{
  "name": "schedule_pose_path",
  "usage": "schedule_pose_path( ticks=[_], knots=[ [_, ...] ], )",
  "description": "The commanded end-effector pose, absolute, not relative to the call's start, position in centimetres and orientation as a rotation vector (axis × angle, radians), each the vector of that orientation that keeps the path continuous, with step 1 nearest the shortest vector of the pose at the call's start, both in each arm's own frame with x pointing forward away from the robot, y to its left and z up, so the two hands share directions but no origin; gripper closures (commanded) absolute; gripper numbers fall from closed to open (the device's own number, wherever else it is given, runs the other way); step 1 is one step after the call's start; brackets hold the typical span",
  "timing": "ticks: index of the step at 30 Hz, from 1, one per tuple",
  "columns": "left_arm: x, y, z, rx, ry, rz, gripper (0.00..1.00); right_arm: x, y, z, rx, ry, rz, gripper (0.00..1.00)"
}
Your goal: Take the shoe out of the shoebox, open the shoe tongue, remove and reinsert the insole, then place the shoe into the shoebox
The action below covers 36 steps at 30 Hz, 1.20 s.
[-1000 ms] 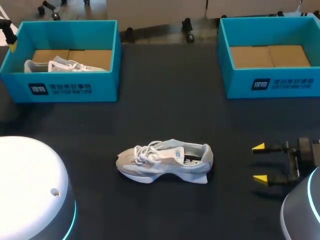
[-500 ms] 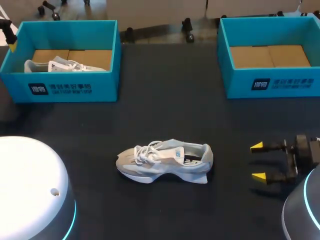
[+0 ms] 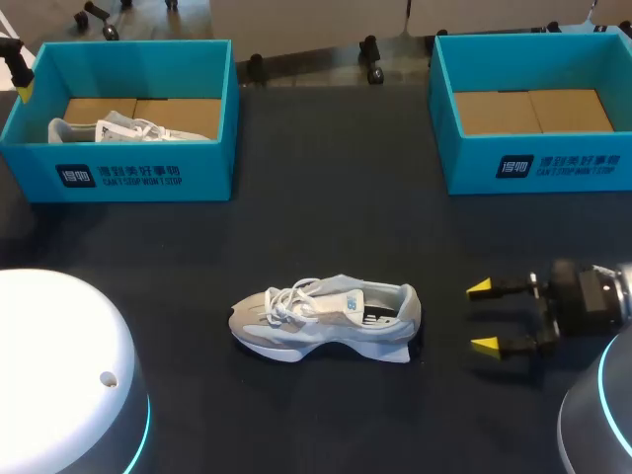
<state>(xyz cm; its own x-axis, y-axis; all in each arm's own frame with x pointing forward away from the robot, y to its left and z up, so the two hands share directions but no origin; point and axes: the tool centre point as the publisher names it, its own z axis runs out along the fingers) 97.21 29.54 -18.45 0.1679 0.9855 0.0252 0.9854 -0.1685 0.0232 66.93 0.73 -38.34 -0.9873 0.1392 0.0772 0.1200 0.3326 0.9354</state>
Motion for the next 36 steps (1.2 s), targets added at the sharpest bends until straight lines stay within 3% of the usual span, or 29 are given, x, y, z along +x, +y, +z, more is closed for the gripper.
schedule_pose_path(
  ticks=[1,36],
  knots=[
    [97.1,29.5,-18.4,2.4,2.024,0.06,0.0,67.5,2.4,-38.9,0.233,2.542,1.786,0.0],
    [97.1,29.5,-18.4,2.4,2.024,0.06,0.0,69.7,8.0,-41.0,0.182,2.53,1.814,0.0]
  ],
)
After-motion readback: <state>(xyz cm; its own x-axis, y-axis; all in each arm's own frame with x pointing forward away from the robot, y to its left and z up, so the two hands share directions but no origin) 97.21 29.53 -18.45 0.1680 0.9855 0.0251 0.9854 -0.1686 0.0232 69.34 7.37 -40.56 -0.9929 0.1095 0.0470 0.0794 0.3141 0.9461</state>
